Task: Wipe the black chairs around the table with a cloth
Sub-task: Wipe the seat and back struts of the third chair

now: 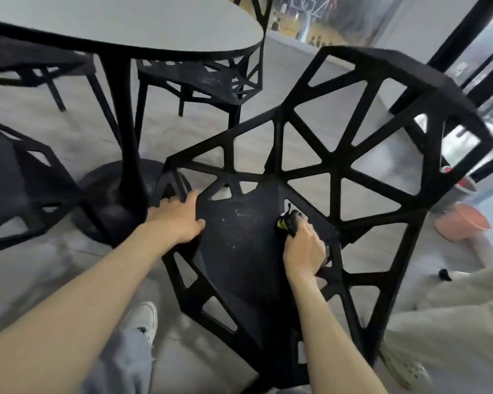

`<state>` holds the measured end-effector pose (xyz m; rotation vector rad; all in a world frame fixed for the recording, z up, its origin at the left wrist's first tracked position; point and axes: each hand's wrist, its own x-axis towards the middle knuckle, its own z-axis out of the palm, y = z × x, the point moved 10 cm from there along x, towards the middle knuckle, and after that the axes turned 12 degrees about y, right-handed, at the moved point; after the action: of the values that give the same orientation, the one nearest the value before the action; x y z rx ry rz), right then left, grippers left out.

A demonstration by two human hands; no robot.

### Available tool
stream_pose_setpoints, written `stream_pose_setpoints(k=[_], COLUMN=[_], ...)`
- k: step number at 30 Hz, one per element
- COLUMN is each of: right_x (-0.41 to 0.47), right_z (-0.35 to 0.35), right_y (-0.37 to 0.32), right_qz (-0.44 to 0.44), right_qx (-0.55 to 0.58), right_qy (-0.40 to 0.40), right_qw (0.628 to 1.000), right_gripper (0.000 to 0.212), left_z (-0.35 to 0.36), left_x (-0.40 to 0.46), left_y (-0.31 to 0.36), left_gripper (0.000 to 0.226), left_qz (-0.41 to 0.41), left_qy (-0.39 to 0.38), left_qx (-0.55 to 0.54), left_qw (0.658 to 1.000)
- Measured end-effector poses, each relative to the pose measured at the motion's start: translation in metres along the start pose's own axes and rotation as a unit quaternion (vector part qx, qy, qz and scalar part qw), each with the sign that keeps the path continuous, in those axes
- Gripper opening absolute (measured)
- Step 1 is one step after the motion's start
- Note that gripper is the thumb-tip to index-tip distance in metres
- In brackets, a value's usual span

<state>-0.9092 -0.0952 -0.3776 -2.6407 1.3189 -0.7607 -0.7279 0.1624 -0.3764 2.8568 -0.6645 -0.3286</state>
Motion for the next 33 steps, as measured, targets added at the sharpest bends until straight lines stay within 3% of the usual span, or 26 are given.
stream_pose_setpoints(k=[7, 11, 14, 17, 19, 24, 26, 28, 29, 33], right_x=[-0.086, -0.041, 0.032, 0.055, 0.036, -0.031, -0.028, 0.001, 0.023, 0.068], right_z=[-0.026, -0.008, 0.000, 0.002, 0.006, 0.009, 0.009, 0.008, 0.007, 0.010], right_y=[-0.051, -0.021, 0.031, 0.045, 0.025, -0.050, -0.046, -0.022, -0.005, 0.038], right_qz=[-0.156, -0.246, -0.159, -0.018, 0.029, -0.143, -0.212, -0.243, -0.227, -0.016], right_qx=[0.111, 0.073, -0.016, 0.004, 0.028, 0.112, 0.112, 0.075, 0.055, 0.053], right_qy=[-0.044, -0.063, -0.009, 0.034, 0.045, -0.009, -0.045, -0.026, -0.001, 0.056], right_qw=[0.981, 0.965, 0.987, 0.999, 0.998, 0.983, 0.970, 0.967, 0.972, 0.997], right_gripper=[0.069, 0.080, 0.075, 0.066, 0.066, 0.080, 0.088, 0.091, 0.089, 0.074], left_z=[0.009, 0.014, 0.014, 0.005, -0.002, -0.017, -0.017, -0.015, -0.015, -0.017], left_x=[0.000, 0.001, 0.000, 0.003, 0.004, 0.005, 0.004, 0.004, 0.005, 0.006], left_y=[0.011, 0.013, 0.015, 0.017, 0.019, 0.019, 0.020, 0.019, 0.017, 0.015], left_gripper=[0.087, 0.085, 0.084, 0.084, 0.081, 0.072, 0.072, 0.073, 0.074, 0.080], left_qz=[0.016, 0.000, -0.008, 0.014, 0.038, 0.039, 0.034, 0.030, 0.024, 0.025], left_qy=[-0.068, -0.091, -0.095, -0.082, -0.073, -0.029, -0.017, -0.014, -0.011, -0.004], left_qx=[0.094, 0.120, 0.115, 0.099, 0.085, 0.074, 0.077, 0.073, 0.065, 0.039], left_qw=[0.993, 0.989, 0.989, 0.992, 0.993, 0.996, 0.996, 0.997, 0.998, 0.999])
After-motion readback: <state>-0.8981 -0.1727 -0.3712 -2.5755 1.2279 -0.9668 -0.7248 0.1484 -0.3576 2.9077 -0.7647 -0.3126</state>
